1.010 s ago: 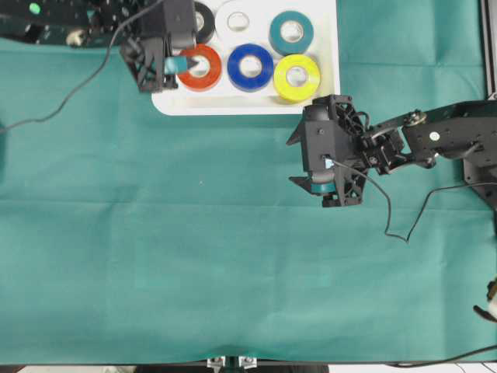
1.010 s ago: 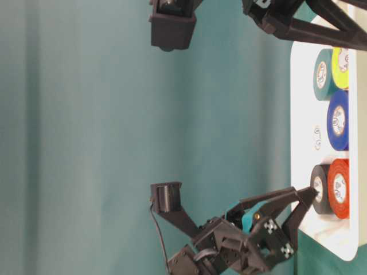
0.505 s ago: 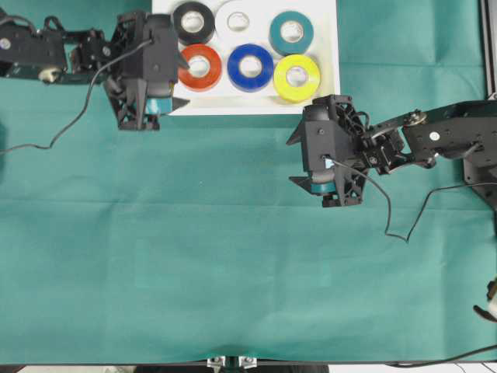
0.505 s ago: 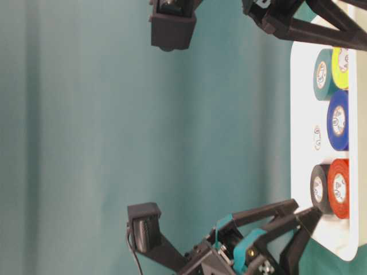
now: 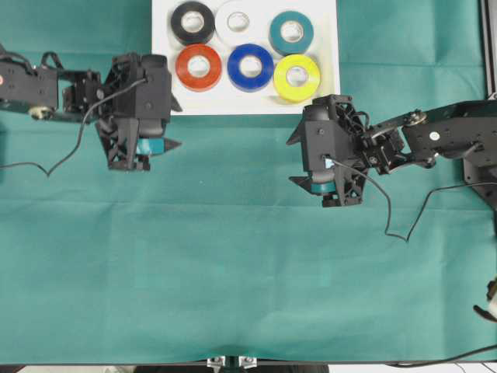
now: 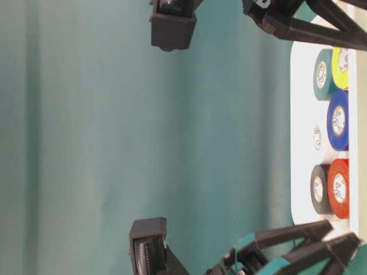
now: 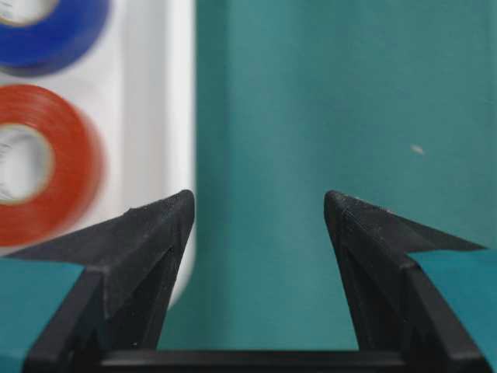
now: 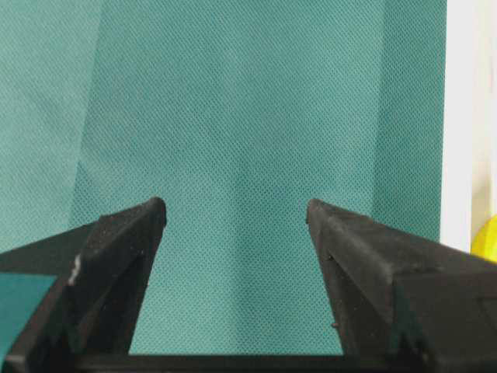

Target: Put the tape alternately from left to right into the white case.

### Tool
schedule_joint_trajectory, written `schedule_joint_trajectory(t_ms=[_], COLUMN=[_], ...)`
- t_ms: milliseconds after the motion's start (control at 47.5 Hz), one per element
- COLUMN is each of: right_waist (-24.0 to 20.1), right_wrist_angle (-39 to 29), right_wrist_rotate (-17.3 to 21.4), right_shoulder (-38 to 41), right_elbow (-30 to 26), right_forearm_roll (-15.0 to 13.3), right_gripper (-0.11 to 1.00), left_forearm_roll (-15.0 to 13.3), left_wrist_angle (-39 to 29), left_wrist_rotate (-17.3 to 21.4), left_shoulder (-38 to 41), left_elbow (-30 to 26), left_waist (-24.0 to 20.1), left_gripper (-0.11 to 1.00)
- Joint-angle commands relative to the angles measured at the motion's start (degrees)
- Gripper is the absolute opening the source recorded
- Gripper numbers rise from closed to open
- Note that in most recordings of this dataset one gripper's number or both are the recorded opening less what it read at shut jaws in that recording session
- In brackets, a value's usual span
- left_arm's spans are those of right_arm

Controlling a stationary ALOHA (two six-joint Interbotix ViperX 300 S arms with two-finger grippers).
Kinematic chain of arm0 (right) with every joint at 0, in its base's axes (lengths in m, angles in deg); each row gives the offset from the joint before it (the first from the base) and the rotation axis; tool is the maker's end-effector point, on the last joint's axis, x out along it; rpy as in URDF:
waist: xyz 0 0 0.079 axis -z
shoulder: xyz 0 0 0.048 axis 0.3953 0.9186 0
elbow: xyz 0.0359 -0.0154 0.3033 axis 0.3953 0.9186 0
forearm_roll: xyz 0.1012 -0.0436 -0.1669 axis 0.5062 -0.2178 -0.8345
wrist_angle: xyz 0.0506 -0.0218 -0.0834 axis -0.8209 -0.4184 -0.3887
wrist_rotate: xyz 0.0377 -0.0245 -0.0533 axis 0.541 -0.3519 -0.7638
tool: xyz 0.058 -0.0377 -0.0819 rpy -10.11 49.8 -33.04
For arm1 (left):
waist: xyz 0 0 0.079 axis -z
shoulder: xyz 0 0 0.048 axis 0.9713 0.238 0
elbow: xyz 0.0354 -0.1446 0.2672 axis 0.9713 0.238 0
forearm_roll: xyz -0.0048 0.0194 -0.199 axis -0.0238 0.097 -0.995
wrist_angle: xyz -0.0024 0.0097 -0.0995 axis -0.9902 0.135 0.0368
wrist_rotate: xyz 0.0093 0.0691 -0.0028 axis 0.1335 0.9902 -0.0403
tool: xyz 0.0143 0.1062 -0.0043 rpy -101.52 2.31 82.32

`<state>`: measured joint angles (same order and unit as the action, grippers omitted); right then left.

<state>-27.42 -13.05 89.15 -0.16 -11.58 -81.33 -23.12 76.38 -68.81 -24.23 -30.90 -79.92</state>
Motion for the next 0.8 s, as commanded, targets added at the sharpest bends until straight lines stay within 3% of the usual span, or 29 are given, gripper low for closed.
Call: schedule_joint_trajectory(t_ms=[0, 274, 779], right_waist=[-0.09, -0.09, -0.09], right_wrist_angle=[0.35, 0.35, -0.53], right_wrist_rotate=[0.09, 0.09, 0.09], right_shoulder=[-1.23, -1.23, -5.01], right_elbow=[-0.44, -0.44, 0.79], right_forearm_roll=[0.18, 0.18, 0.18], right_gripper=[0.82, 0.82, 0.82], left_forearm_roll=[-0.09, -0.09, -0.09], left_wrist_angle=[0.26, 0.44, 0.26], left_wrist_rotate=[-1.05, -3.87, -3.87], left_shoulder=[-1.32, -1.32, -4.92], left_elbow=[0.62, 0.97, 2.72], left_waist=[1.49, 2.37, 2.37], left_gripper=[0.97, 0.97, 0.97])
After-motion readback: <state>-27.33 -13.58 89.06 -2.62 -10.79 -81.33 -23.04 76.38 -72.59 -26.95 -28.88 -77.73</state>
